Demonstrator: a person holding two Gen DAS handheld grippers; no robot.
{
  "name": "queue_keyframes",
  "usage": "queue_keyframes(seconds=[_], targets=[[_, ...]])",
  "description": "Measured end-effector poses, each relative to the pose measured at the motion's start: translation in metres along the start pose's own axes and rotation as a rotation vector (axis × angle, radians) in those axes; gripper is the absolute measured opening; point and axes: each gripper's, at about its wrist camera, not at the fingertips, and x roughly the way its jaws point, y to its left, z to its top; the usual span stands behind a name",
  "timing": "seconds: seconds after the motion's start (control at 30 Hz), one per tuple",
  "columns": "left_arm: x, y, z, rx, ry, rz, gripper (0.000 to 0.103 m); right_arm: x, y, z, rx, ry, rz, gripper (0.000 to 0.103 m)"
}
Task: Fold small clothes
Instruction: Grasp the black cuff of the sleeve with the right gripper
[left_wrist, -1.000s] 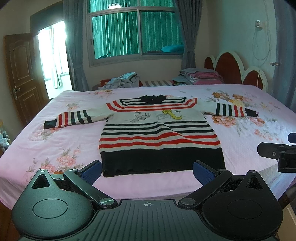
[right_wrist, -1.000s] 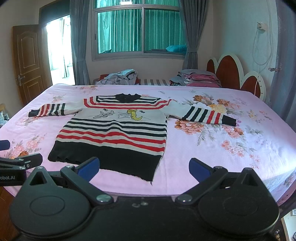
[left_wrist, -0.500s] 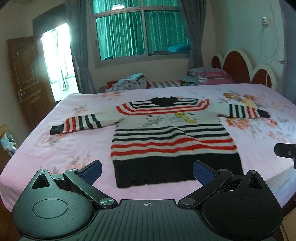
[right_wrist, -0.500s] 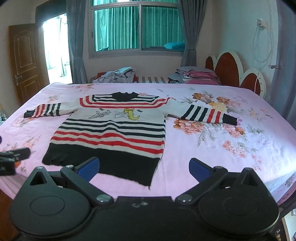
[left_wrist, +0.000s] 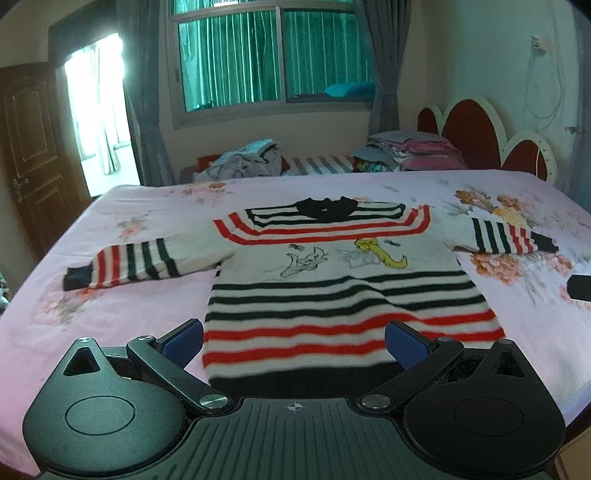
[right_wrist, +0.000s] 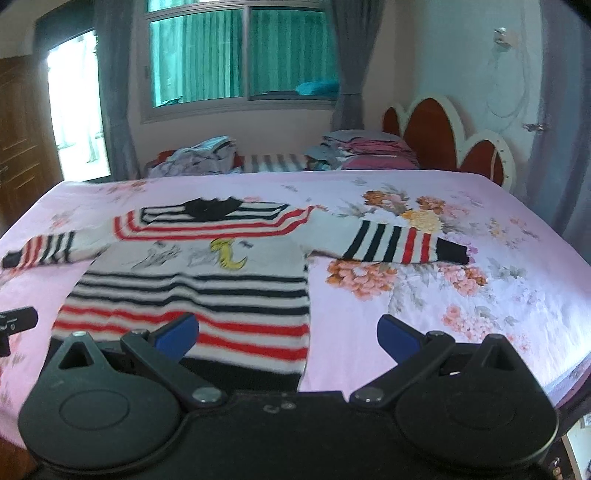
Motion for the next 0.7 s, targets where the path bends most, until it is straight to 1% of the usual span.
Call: queue_keyframes(seconds=[0.1, 0.23, 0.37, 0.47, 0.6, 0.7], targets=[[0.021, 0.009, 0.015, -0.015, 0.009, -0.052, 0.103, 0.015, 0.0, 0.012, 0.023, -0.005, -0.04, 0.103], [0.048, 0.019, 0.03, 0.0, -0.003, -0.062, 0.103, 0.037, 0.005, 0.025, 0.043, -0.014, -0.087, 0.103], [0.074, 0.026, 0.041, -0.008, 0.015, -0.098, 0.103, 0.053, 0.009, 0.034, 0.048, 0.003, -0.12, 0.103], [0.087, 0.025, 0.046, -0.005, 0.007, -0.111, 0.103, 0.065, 0.01, 0.041, 0.044, 0.012, -0.141, 0.103], [0.109, 0.017, 0.055, -0.018, 0.019, -0.129, 0.103, 0.081, 0.004, 0.05, 0.042, 0.023, -0.164, 0.103], [0.126, 0.007, 0.06, -0.017, 0.026, -0.13, 0.103, 0.098, -0.01, 0.057, 0.055, 0.032, -0.175, 0.103]])
